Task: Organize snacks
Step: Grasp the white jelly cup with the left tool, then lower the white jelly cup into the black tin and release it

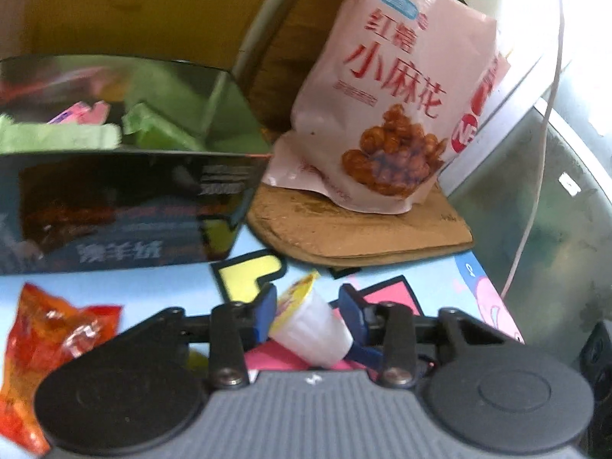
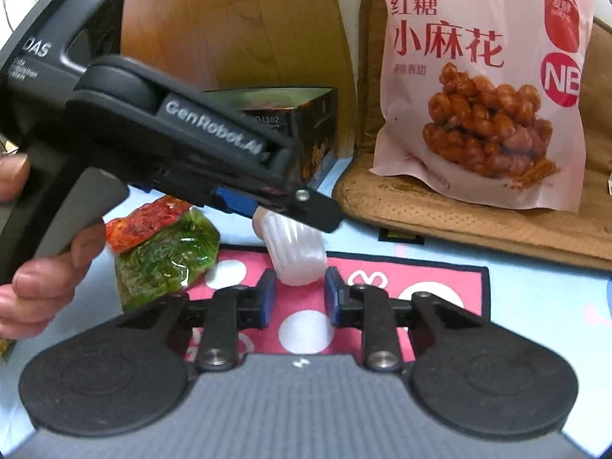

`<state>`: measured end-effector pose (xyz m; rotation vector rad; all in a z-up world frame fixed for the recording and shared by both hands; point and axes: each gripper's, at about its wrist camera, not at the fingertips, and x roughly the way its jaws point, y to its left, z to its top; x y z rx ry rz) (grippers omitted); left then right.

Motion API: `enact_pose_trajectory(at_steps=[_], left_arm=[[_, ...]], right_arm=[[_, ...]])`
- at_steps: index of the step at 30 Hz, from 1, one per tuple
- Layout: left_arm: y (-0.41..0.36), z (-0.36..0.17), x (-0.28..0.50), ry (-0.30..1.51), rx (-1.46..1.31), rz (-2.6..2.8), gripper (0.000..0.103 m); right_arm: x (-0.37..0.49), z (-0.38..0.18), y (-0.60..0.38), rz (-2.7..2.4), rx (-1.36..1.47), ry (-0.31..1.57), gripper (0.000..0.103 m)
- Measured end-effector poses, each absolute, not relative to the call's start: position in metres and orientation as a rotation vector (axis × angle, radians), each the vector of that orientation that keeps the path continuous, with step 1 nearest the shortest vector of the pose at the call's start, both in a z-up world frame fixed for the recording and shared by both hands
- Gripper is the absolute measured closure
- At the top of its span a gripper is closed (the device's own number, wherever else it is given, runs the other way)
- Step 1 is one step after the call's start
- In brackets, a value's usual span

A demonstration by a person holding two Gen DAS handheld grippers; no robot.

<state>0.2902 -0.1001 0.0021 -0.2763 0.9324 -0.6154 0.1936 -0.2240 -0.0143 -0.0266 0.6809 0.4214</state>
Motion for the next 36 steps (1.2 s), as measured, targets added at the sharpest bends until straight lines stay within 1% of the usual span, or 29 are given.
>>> enact_pose_trajectory(at_steps=[1,4,8,9,12,14,17,18,19,20,23,25,26,28,29,30,32,36], left_arm=[[-0.094,0.004,0.289,0.927,-0.303,-0.613,0.068],[-0.078,0.022,0.284,0.866,-0.335,-0.608,0.068],[-0.064,0.06,0.286,0.759,-0.343,-0.617,0.067],[-0.063,0.069,0.29,0.733,-0.332,-0.612,0.065],[-0.062,0.084,0.307,0.679,-0.315,-0.558,0.055],[-0.059,0.083,0.325,0.679,-0.315,-0.516,0.054],[-0.057,0.071,0.349,0.732,-0.338,-0.488,0.052],[-0.056,0.066,0.351,0.746,-0.347,-0.49,0.052],[-0.056,0.063,0.353,0.75,-0.348,-0.492,0.051],[-0.055,0.062,0.352,0.742,-0.341,-0.49,0.051],[-0.045,0.066,0.343,0.706,-0.362,-0.489,0.05],[-0.032,0.072,0.33,0.689,-0.392,-0.506,0.05],[-0.028,0.073,0.324,0.685,-0.399,-0.515,0.05],[-0.014,0.078,0.305,0.688,-0.401,-0.532,0.05],[-0.007,0.077,0.295,0.704,-0.404,-0.533,0.05],[0.0,0.073,0.285,0.731,-0.416,-0.533,0.05],[0.009,0.061,0.268,0.809,-0.468,-0.546,0.051],[0.017,0.028,0.233,0.96,-0.61,-0.573,0.052]], right_arm=[[0.192,-0.013,-0.222,0.414,-0.04,0.669,0.092],[0.183,-0.005,-0.217,0.428,-0.015,0.595,0.093],[0.177,0.02,-0.208,0.427,0.016,0.451,0.093],[0.18,0.028,-0.204,0.423,0.01,0.421,0.093],[0.203,0.044,-0.193,0.415,-0.005,0.388,0.093],[0.226,0.047,-0.185,0.425,0.001,0.386,0.092],[0.255,0.037,-0.182,0.403,0.028,0.401,0.086],[0.26,0.032,-0.184,0.385,0.051,0.39,0.076],[0.263,0.027,-0.188,0.361,0.084,0.381,0.07],[0.264,0.025,-0.191,0.357,0.094,0.389,0.068],[0.255,0.029,-0.204,0.336,0.085,0.343,0.067],[0.248,0.037,-0.216,0.356,0.136,0.332,0.067],[0.245,0.041,-0.222,0.377,0.17,0.333,0.067],[0.244,0.05,-0.232,0.457,0.233,0.362,0.062],[0.242,0.053,-0.237,0.526,0.258,0.396,0.054],[0.242,0.054,-0.24,0.59,0.274,0.437,0.047],[0.24,0.048,-0.242,0.679,0.301,0.524,0.047],[0.248,0.017,-0.24,0.655,0.319,0.684,0.047]])
